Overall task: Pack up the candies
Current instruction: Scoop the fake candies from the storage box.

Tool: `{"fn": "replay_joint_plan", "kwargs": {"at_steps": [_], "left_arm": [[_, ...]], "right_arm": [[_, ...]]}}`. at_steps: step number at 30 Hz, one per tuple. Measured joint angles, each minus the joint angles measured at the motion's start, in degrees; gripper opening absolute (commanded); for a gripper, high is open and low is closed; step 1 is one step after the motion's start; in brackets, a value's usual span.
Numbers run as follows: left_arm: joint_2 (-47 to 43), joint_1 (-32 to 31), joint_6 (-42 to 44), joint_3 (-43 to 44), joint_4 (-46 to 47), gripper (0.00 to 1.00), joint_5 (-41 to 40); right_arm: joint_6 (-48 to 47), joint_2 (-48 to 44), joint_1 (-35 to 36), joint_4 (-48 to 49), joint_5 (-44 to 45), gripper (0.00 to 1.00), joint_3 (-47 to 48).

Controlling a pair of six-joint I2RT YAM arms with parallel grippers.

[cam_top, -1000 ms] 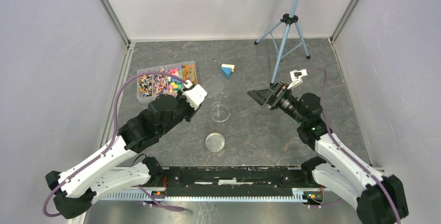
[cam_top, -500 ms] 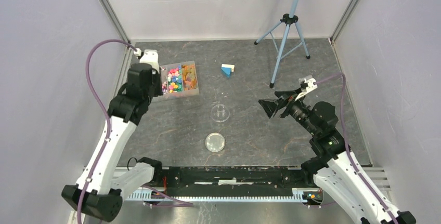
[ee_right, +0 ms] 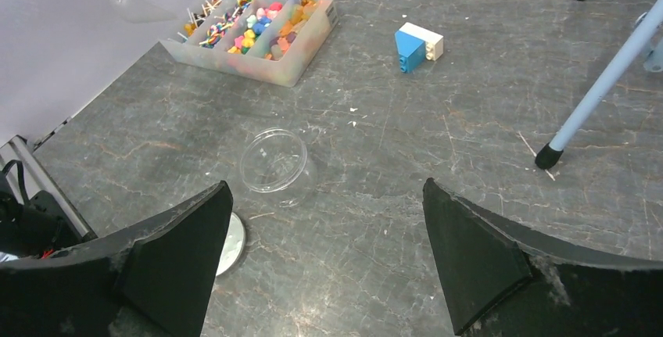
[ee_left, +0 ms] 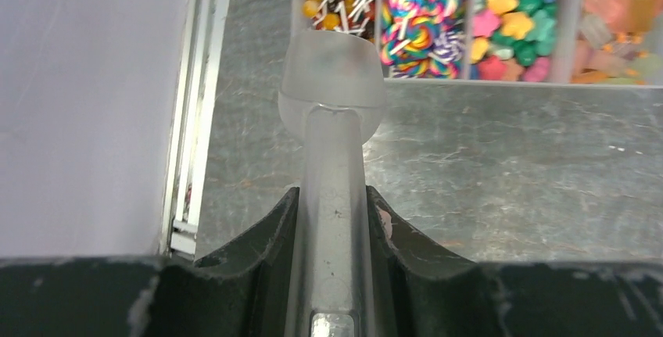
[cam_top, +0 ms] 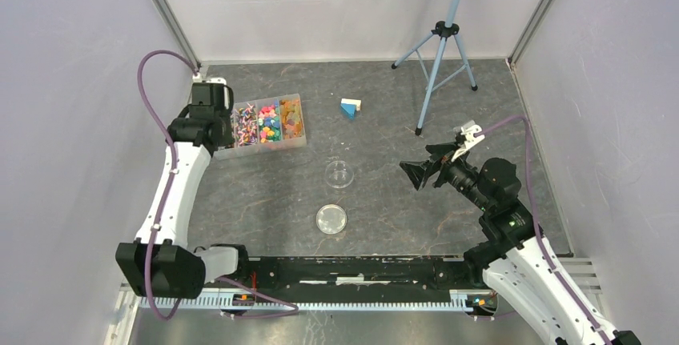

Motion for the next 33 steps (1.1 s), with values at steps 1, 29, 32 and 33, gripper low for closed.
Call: {"fn": "replay_joint_plan", "kwargs": {"at_steps": [1, 29, 32, 33], "left_arm": [[0.3, 1.0, 0.0, 0.0, -0.5, 0.08, 0.0], [10.1, 10.9, 4.7, 5.3, -2.5, 0.07, 8.8], [12.5, 11.0, 5.1, 5.3, -2.1, 0.06, 9.6], [13.1, 11.0, 5.1, 5.3, -1.8, 0.06, 9.8]], "right_arm": [[0.0, 0.0, 0.0, -0.2, -0.3, 0.98, 0.0], [1.2, 0.0, 0.0, 1.4, -4.2, 0.98, 0.0], [1.6, 0.0, 0.0, 1.4, -4.7, 0.98, 0.0], [1.6, 0.0, 0.0, 1.4, -4.9, 0.98, 0.0]]}}
